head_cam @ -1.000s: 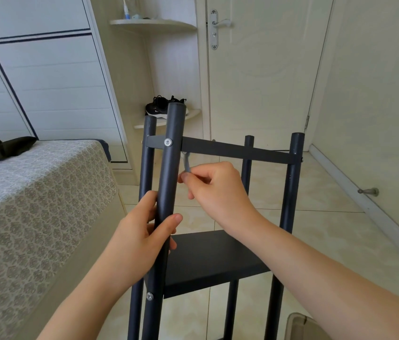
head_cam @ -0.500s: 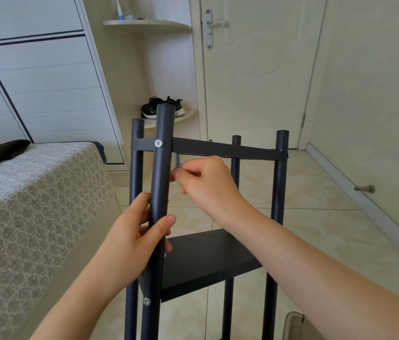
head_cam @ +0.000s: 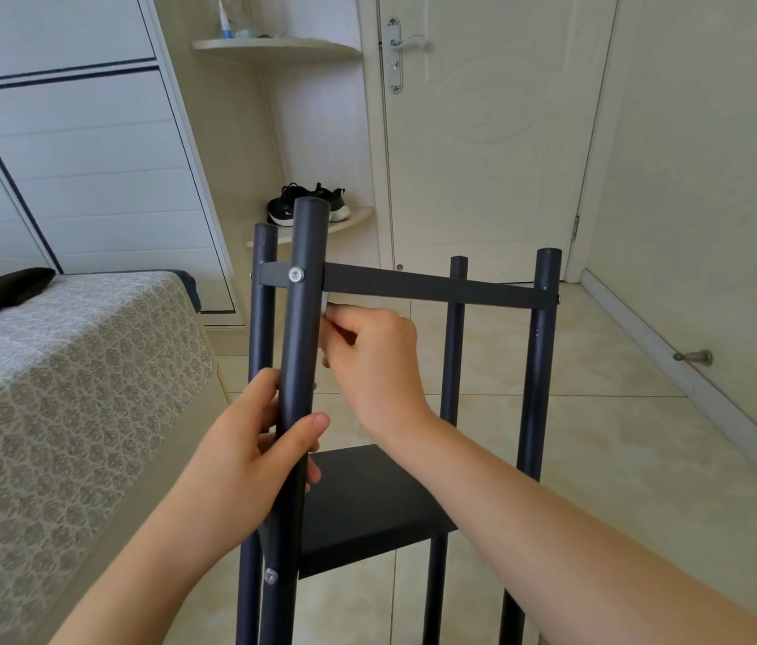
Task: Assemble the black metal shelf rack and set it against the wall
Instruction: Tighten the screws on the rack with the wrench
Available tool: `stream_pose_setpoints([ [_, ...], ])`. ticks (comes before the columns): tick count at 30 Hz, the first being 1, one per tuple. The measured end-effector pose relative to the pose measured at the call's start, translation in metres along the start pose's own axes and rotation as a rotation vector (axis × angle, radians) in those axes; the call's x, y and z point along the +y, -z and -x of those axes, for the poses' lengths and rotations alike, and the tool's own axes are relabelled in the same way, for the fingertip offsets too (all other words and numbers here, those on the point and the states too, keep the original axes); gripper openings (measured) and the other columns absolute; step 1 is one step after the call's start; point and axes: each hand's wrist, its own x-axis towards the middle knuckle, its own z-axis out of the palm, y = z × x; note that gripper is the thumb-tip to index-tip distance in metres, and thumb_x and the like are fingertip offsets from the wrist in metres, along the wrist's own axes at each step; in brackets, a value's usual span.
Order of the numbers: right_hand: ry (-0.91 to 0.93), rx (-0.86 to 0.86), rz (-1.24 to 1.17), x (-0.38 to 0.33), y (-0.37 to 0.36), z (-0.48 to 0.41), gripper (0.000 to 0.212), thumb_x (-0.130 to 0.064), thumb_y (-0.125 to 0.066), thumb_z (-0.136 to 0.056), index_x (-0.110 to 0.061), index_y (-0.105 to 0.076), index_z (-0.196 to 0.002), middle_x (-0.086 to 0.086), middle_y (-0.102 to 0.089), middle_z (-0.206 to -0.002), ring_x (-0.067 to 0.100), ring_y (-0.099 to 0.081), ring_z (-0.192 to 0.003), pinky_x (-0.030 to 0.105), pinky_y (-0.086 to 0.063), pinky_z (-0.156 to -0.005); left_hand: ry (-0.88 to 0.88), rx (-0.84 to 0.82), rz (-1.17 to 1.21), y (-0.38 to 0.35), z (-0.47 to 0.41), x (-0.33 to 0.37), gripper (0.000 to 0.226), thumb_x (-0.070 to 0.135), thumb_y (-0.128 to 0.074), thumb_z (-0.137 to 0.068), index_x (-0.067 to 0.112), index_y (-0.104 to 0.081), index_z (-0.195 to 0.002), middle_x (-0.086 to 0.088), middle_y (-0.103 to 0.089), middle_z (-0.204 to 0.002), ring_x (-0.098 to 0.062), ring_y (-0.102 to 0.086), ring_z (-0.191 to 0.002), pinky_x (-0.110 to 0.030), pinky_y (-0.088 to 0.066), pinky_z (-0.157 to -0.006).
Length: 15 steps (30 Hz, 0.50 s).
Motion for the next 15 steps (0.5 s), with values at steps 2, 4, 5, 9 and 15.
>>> stream_pose_setpoints([
  [2,0.008,0.031,-0.017,0.002,-0.006,0.000,0.027,-0.015,-0.060,-0.097,-0.005,-0.070,-0.073,0.005,-0.063,-0.060,0.015,-0.058,-0.057,0.028,-0.049,-0.062,0.000,-0.005,-0.002,0.000,0.000,0.000,0.041,0.049,-0.062,-0.074,0.025,-0.056,-0.106,-0.003,-0.068,-0.078,-0.026,-0.072,-0.063,-0.046,-0.062,-0.065],
  [4,0.014,0.065,-0.047,0.004,-0.010,-0.001,0.029,-0.014,-0.060,-0.097,-0.003,-0.069,-0.072,0.006,-0.061,-0.059,0.017,-0.056,-0.057,0.031,-0.048,-0.060,-0.001,-0.012,-0.009,0.001,0.000,-0.001,0.041,0.049,-0.062,-0.075,0.025,-0.056,-0.107,-0.003,-0.068,-0.078,-0.026,-0.072,-0.064,-0.045,-0.062,-0.066],
  [5,0.016,0.078,-0.060,0.004,-0.012,-0.002,0.029,-0.014,-0.060,-0.097,-0.002,-0.068,-0.071,0.007,-0.061,-0.059,0.019,-0.056,-0.057,0.033,-0.047,-0.061,-0.003,-0.015,-0.011,0.002,-0.001,0.000,0.041,0.049,-0.061,-0.075,0.024,-0.056,-0.107,-0.003,-0.068,-0.079,-0.026,-0.072,-0.064,-0.045,-0.062,-0.066],
  [9,0.014,0.086,-0.081,0.006,-0.014,-0.002,0.029,-0.013,-0.059,-0.097,-0.001,-0.068,-0.072,0.008,-0.062,-0.060,0.020,-0.056,-0.058,0.034,-0.047,-0.061,0.008,-0.013,-0.010,0.001,-0.002,0.000,0.041,0.047,-0.061,-0.075,0.024,-0.056,-0.108,-0.002,-0.068,-0.079,-0.026,-0.072,-0.065,-0.044,-0.062,-0.067],
  [15,-0.056,-0.028,-0.086,0.003,-0.005,0.001,0.029,-0.015,-0.056,-0.098,-0.003,-0.067,-0.073,0.009,-0.062,-0.063,0.019,-0.058,-0.060,0.035,-0.050,-0.064,0.023,-0.002,0.006,0.000,-0.002,0.000,0.041,0.047,-0.060,-0.075,0.024,-0.056,-0.108,-0.002,-0.068,-0.078,-0.027,-0.072,-0.065,-0.043,-0.063,-0.066],
])
